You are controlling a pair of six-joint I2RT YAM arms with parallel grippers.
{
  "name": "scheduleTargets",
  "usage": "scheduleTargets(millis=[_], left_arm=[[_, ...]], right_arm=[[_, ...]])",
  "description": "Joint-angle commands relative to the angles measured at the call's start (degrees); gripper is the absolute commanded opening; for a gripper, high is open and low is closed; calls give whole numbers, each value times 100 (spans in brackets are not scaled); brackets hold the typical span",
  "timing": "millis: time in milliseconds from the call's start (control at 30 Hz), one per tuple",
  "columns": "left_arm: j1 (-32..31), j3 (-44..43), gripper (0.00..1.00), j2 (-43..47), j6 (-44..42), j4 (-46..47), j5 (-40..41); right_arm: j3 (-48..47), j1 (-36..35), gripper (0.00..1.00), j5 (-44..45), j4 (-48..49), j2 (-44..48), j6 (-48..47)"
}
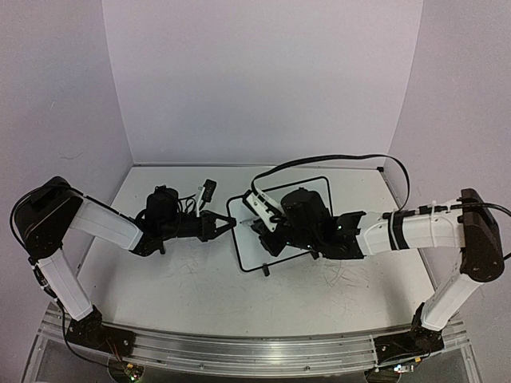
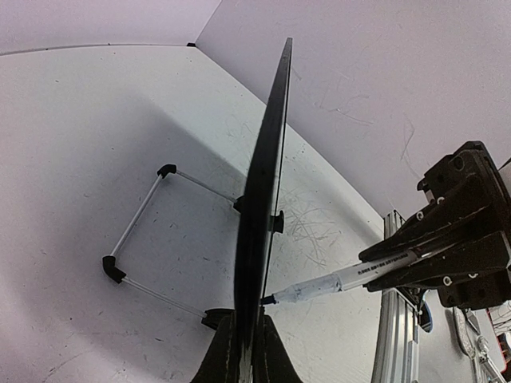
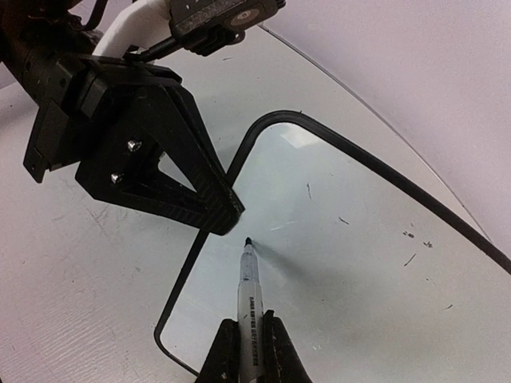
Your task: Write a sentence on the whiteboard
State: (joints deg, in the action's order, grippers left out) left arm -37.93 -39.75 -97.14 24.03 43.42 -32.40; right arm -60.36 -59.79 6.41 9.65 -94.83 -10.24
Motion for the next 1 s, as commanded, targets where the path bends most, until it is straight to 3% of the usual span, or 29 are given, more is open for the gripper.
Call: scheduleTargets(millis=[0,967], left_arm=[[14,12,0,178,-65,-333,43],[14,20,0,234,-83,-356,63]], right_arm=[[-160,-16,0,132,89,-124,102],[-5,-45,0,157,-104,-97,295]])
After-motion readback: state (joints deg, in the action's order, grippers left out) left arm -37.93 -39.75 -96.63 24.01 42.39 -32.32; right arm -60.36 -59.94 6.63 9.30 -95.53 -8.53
